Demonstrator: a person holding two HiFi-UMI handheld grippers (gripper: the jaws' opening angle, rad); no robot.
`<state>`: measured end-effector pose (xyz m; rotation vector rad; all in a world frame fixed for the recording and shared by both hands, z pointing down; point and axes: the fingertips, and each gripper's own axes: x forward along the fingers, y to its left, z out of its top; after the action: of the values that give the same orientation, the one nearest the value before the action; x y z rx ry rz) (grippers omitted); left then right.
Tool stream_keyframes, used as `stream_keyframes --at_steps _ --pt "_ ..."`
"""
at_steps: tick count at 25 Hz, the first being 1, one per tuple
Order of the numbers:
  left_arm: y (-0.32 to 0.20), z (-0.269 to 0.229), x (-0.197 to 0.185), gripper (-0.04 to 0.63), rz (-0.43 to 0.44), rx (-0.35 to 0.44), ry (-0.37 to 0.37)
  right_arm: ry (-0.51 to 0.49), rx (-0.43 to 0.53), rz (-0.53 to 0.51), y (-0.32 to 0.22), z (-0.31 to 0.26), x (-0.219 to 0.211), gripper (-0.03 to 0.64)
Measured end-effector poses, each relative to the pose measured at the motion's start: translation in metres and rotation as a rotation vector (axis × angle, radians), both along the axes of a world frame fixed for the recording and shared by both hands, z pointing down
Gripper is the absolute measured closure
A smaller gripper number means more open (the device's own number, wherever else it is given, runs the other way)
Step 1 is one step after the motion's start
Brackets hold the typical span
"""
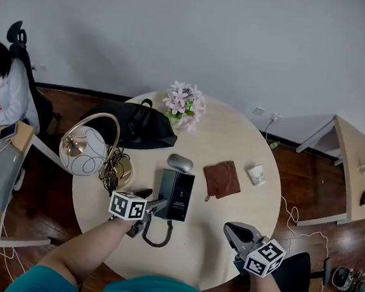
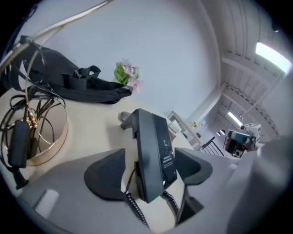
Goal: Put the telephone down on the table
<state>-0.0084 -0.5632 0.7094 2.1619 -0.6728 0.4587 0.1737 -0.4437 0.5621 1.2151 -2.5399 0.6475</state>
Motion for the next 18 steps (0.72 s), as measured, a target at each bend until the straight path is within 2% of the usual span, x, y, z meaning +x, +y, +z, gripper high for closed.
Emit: stream_keyframes --at_steps 4,10,13,18 --pt "0.027 -0.042 -0.013 0.37 0.009 0.11 0.109 -0.027 0.013 0.034 0.011 -0.012 0.0 0.615" --pt "0.083 -0.119 -0.03 0.589 0.005 0.348 0.235 -0.034 0.058 0.012 0.05 -0.033 0.001 0.615" --pt "0.128 -0.15 -0.03 0.589 0.006 0.414 0.27 -0.039 0.088 -0.014 0.083 -0.045 0.007 0.615" --pt "0.224 -0.183 -0.017 0.589 -0.052 0.462 0.29 -0.054 0.124 -0.087 0.164 -0.052 0.022 0.615"
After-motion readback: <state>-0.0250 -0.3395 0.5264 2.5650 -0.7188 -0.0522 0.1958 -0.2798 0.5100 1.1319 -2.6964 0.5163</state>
